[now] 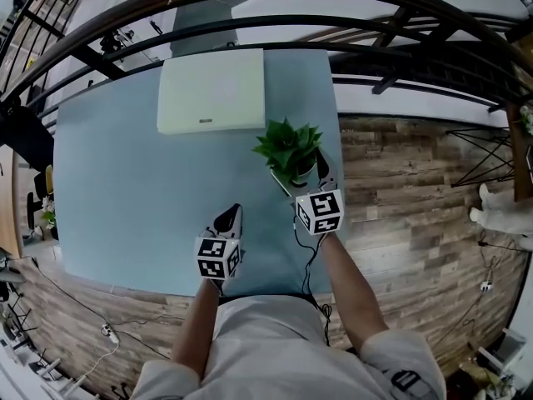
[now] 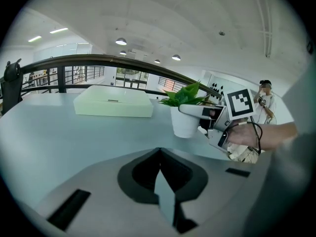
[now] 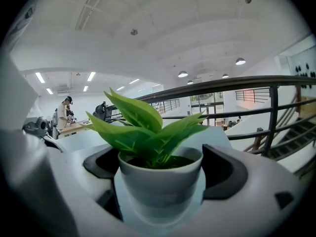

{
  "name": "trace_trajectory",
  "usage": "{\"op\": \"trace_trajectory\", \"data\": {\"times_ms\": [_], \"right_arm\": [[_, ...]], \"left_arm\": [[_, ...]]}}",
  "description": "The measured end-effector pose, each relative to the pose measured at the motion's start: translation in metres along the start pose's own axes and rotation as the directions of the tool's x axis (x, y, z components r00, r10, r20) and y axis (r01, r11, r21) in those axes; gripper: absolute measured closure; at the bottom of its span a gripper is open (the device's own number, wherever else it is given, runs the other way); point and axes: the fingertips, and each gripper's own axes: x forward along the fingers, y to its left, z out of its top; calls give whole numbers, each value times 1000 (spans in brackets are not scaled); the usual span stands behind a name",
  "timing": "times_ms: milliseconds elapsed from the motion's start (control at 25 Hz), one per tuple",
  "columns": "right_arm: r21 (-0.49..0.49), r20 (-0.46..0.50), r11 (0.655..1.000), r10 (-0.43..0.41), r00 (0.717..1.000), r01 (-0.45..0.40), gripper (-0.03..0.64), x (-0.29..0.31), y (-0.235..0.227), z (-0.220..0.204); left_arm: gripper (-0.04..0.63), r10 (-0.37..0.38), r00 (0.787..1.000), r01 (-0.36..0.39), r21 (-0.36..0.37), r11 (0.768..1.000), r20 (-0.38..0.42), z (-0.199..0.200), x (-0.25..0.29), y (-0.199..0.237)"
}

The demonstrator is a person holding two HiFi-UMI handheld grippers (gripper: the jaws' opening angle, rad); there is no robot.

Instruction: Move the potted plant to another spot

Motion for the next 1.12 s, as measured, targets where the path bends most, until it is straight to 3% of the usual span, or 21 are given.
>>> {"op": "trace_trajectory", "data": {"times_ms": [1120], "right_arm": [[-10, -55, 1000, -18, 998, 17, 101, -10, 14, -25]], "left_arm": [[583, -35, 999, 35, 19, 999, -32, -5, 3, 5]]}}
